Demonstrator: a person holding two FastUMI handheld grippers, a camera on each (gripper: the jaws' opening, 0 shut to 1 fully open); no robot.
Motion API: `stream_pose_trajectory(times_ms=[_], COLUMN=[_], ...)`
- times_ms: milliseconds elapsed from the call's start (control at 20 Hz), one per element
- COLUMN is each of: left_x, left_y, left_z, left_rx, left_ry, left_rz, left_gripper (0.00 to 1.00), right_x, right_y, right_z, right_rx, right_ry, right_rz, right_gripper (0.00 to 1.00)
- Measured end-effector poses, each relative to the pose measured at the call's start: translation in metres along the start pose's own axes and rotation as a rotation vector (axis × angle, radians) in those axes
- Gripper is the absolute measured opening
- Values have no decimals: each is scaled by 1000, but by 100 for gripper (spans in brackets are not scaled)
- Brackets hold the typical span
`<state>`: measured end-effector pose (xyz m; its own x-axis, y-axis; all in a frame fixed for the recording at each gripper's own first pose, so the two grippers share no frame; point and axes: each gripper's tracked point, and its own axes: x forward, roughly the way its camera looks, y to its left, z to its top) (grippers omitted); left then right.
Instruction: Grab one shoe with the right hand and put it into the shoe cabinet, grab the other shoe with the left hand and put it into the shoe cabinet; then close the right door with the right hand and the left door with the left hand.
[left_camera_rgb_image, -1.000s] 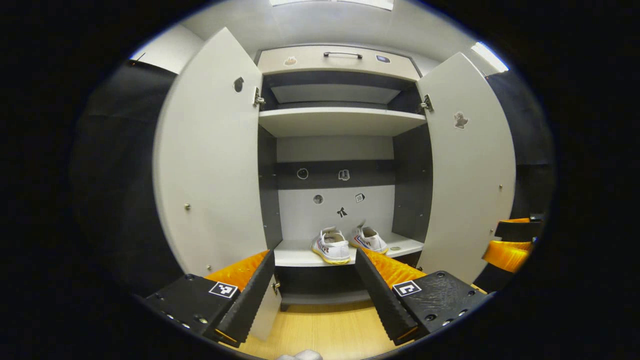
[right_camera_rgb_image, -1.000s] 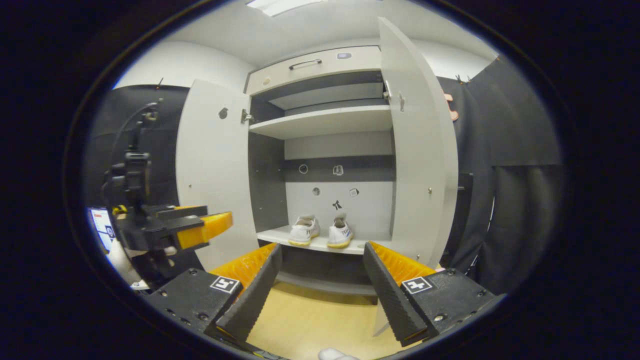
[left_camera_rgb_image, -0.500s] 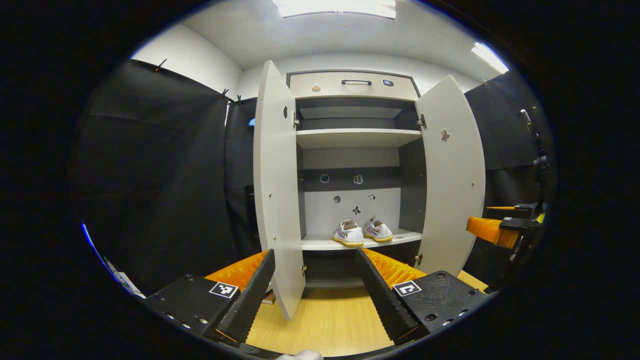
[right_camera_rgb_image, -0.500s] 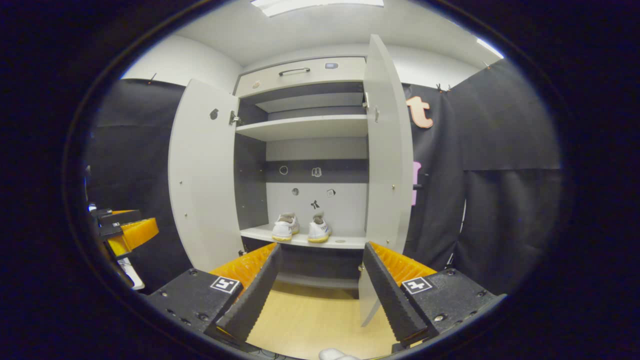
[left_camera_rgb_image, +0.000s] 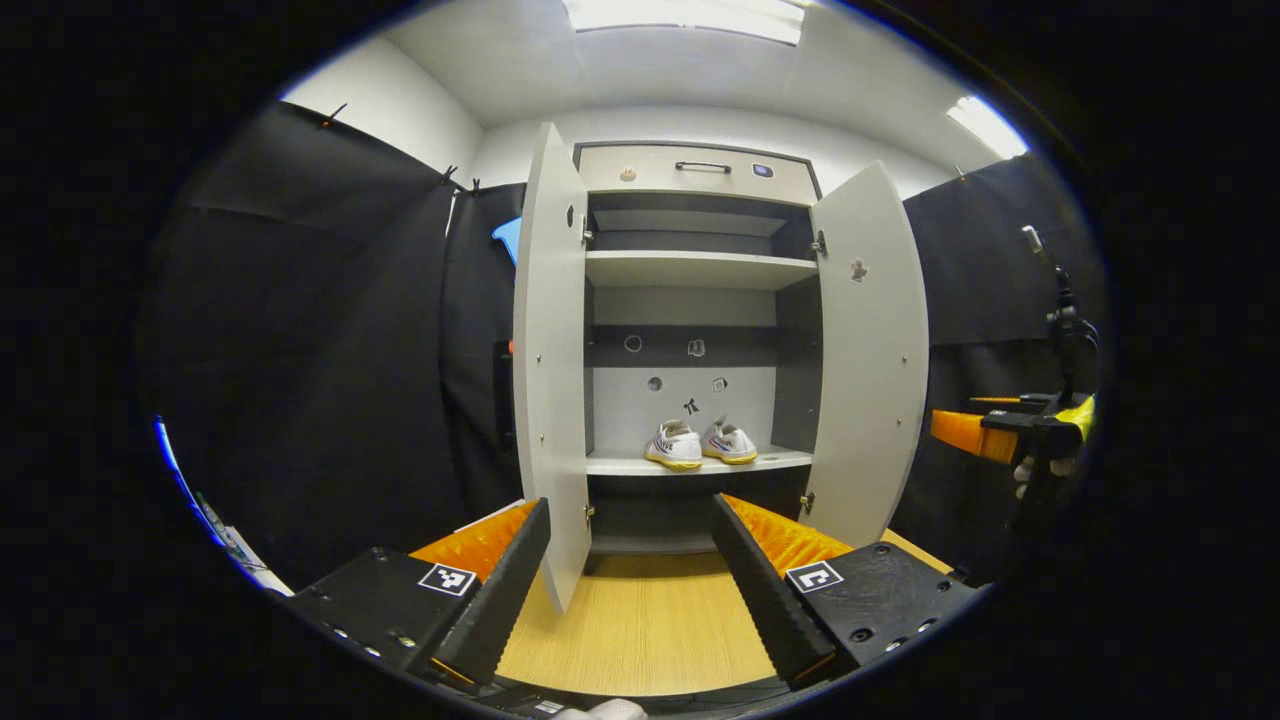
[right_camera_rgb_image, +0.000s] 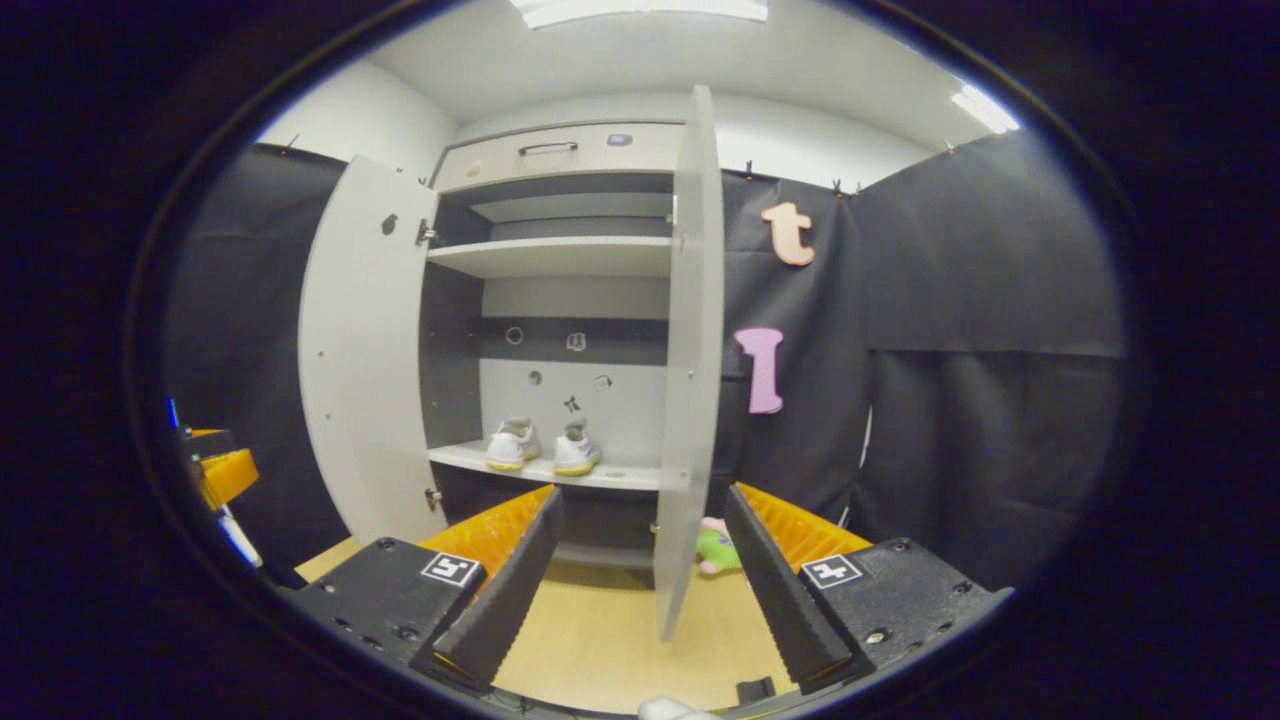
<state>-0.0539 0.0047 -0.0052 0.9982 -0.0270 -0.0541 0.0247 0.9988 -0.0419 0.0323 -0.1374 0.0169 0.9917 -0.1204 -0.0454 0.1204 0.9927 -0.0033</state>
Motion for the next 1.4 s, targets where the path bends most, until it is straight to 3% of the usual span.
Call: stream_pose_trajectory(times_ms=[250, 500, 750, 800, 950, 1000, 1200, 1400], left_x=[-15, -20, -27, -27, -29, -29, -34, -38], left_y=[-5, -2, -2, 1, 9, 10, 18, 26], left_z=[-3, -8, -15, -18, -22, -24, -30, -35], left_rx=[4, -10, -32, -35, -58, -73, -101, -100], left_ry=[-1, 18, 35, 47, 41, 38, 37, 49], left_rz=[8, 49, 78, 87, 107, 110, 115, 122], left_gripper=[97, 97, 97, 100, 97, 97, 95, 95], right_x=[34, 87, 118, 119, 119, 118, 115, 113], right_y=[-86, -112, -108, -107, -100, -96, -82, -46], right_z=[23, 21, 30, 32, 36, 37, 39, 36], right_rx=[-13, 13, 6, -12, -54, -72, -82, -42], right_ry=[-35, -11, -20, -33, -31, -26, -17, -22], right_rz=[-175, -205, -190, -184, -161, -157, -173, -96], right_gripper=[100, 100, 100, 94, 87, 92, 84, 84])
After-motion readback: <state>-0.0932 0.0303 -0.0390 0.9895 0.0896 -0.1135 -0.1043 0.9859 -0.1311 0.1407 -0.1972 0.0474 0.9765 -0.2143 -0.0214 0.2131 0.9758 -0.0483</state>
